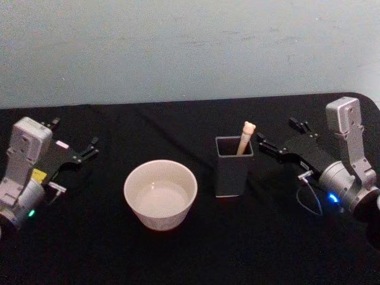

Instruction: Pick up the stirring spoon with one hand, stir inside the cup, then place it back in its original position.

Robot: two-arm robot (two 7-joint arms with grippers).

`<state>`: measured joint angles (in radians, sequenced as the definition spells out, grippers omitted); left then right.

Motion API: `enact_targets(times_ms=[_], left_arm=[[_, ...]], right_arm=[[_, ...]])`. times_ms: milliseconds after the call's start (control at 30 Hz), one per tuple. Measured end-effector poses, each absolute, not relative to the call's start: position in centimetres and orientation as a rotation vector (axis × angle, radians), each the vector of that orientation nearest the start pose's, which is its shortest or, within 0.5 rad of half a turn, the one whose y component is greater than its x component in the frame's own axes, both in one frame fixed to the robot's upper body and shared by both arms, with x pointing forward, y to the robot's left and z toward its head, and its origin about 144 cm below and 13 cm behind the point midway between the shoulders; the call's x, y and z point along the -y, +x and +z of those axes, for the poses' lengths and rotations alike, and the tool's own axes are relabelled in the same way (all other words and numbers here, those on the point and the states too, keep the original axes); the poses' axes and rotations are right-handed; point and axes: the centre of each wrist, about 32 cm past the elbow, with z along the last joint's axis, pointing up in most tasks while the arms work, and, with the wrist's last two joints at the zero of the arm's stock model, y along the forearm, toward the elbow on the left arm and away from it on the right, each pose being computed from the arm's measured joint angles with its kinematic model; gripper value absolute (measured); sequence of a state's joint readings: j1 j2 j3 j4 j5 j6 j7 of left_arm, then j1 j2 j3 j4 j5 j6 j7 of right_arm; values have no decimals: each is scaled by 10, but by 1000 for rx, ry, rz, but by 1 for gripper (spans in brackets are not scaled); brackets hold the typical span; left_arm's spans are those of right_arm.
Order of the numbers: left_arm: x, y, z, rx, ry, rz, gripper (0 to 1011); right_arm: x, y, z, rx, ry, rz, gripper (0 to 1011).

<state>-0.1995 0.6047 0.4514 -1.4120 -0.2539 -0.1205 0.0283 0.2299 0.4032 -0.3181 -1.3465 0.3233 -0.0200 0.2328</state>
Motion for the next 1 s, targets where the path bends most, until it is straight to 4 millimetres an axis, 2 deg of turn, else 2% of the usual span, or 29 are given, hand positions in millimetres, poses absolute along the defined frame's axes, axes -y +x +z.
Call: enact_targets(times_ms=[1000], left_arm=[[-310, 489, 1140, 285, 304, 1248, 1001]], right_arm=[[281, 512, 1141, 29, -160, -1132, 1000]])
